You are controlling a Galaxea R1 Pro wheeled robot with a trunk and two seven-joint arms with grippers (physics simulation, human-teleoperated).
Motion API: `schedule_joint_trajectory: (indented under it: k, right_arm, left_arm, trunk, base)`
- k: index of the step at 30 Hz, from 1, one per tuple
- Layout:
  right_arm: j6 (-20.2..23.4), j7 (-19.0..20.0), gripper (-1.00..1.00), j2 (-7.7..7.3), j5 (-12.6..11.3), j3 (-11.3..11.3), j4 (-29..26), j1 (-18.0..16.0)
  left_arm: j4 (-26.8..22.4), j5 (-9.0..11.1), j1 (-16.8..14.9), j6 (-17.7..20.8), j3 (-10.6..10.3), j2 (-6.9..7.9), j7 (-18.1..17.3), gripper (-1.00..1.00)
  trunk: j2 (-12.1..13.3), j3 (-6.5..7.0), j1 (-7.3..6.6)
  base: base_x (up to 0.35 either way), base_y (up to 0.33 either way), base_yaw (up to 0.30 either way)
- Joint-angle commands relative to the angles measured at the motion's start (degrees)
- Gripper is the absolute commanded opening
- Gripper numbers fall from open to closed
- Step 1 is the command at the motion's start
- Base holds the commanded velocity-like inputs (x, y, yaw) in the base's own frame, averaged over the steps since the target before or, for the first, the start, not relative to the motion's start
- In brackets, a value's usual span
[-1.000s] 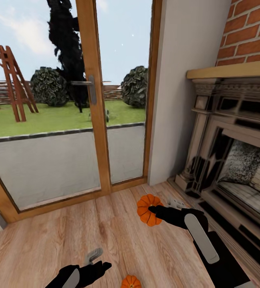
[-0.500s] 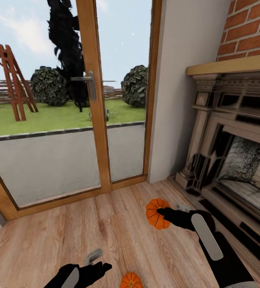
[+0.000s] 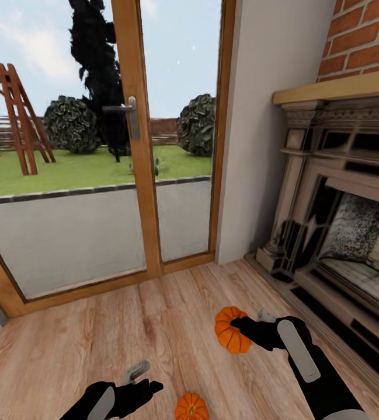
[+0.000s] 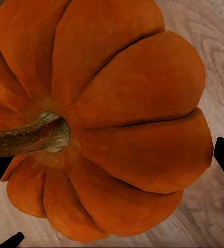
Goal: Place each of the two pumpkins and all three candles from the living room inside a cabinet in the living room (use any cabinet), then make sure every cabinet is closed, and position the cauldron so it is next to a table in the living room.
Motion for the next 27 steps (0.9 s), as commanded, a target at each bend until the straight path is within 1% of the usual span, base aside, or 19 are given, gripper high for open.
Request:
schedule_joint_trajectory:
  k: [1,6,10,16,17,18,21,23,25,27]
  right_arm:
    - [0.0,-0.6,-1.0,-0.05,-0.7,0.0,0.0,0.0]
    - [0.8,-0.4,-1.0,-0.84,-0.7,-0.3,0.0,0.0]
    - [1.2,-0.4,-1.0,-0.96,-0.6,-0.3,-0.4,0.0]
    - [1.6,-0.3,-1.0,-0.97,-0.6,-0.3,-0.9,0.0]
    - [1.6,-0.3,-1.0,-0.97,-0.6,-0.3,-0.9,0.0]
    - [1.6,-0.3,-1.0,-0.97,-0.7,-0.3,-0.9,0.0]
    - [1.6,-0.3,-1.0,-0.97,-1.2,-0.4,-1.3,0.0]
    - [1.7,-0.3,-1.0,-0.97,-1.6,-0.8,-1.7,0.0]
    - [1.8,-0.3,-1.0,-0.97,-1.8,-2.2,-2.0,0.0]
    - [1.8,-0.2,-1.0,-0.97,-1.9,-2.8,-2.8,0.0]
  left_arm:
    - [-0.1,0.2,-0.1,0.2,-0.1,0.03,0.0,1.0]
    - [-0.1,0.3,-0.7,0.3,-0.1,-0.04,0.0,1.0]
    - [-0.1,0.3,-0.9,0.3,-0.1,-0.06,0.0,1.0]
    - [-0.1,0.1,-0.9,0.0,-0.1,-0.62,0.5,1.0]
    - [0.0,0.1,-0.9,-0.2,-0.1,-0.95,0.6,1.0]
    - [0.0,0.0,-0.9,-0.3,-0.2,-1.63,0.7,1.0]
    - [0.2,-0.1,-0.9,-0.5,-0.2,-2.45,0.8,1.0]
    - [0.3,-0.1,-0.9,-0.6,-0.3,-2.59,0.8,1.0]
    - [0.3,0.0,-0.9,-0.6,-0.3,-2.62,0.8,1.0]
    - [0.3,0.1,-0.9,-0.6,-0.3,-2.61,0.7,1.0]
  trunk:
    - [-0.4,-0.24,0.22]
    - [-2.4,-1.14,1.31]
    - [-4.1,-1.85,2.19]
    - [-6.5,-2.93,3.51]
    - [-6.9,-3.11,3.73]
    - [-7.3,-3.29,3.95]
    - [-8.5,-3.83,4.61]
    - [-9.3,-4.19,5.05]
    - [-10.1,-4.55,5.49]
    - [-10.9,-4.91,5.93]
  base:
    - [0.0,0.0,0.0]
    - [0.0,0.0,0.0]
    - [0.0,0.0,0.0]
    - [0.0,0.0,0.0]
    - [0.0,0.0,0.0]
    - [0.0,0.0,0.0]
    - [0.0,0.0,0.0]
    - [0.0,0.0,0.0]
    - [0.0,0.0,0.0]
    - [0.0,0.0,0.0]
